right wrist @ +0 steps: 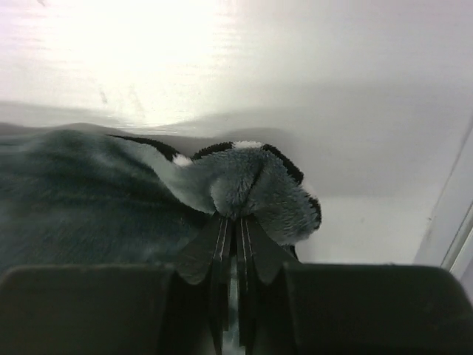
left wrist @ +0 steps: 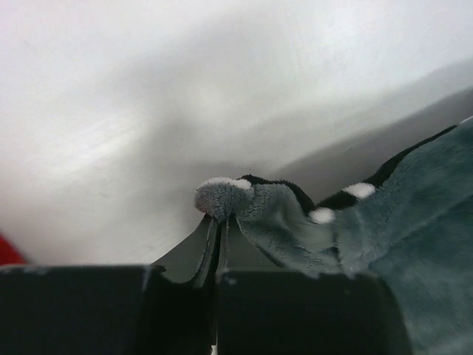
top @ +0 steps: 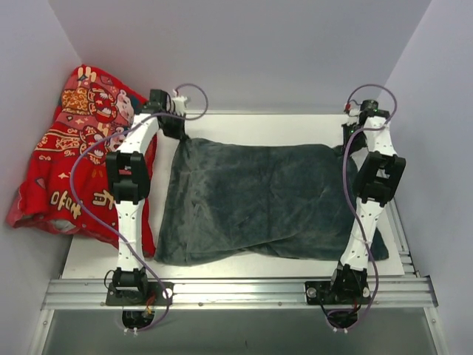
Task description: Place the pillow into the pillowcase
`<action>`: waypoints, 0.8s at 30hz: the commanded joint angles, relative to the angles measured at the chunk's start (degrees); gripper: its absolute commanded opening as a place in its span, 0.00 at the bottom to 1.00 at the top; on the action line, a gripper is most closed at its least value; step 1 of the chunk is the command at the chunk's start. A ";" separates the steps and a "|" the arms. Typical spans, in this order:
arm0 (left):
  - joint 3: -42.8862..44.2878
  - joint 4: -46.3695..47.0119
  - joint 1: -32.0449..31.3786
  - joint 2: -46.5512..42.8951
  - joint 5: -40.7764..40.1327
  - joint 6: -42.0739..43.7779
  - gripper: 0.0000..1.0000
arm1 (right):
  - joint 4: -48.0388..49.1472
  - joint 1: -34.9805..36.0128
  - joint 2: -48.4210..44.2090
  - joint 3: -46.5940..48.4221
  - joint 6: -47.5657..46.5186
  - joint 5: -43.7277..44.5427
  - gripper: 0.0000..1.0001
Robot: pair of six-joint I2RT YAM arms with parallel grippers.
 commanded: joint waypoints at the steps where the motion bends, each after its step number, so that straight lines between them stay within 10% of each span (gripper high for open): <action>1: 12.08 0.15 2.59 -3.68 6.53 -1.64 0.00 | -2.45 -2.91 -9.72 8.26 3.88 -9.13 0.00; 17: 22.65 39.59 10.84 -19.58 8.81 -26.67 0.00 | 26.46 -13.54 -32.90 14.79 39.57 -24.43 0.00; 24: -3.82 51.92 19.28 -38.55 26.95 -32.33 0.00 | 34.12 -22.94 -50.49 -11.52 39.43 -37.25 0.00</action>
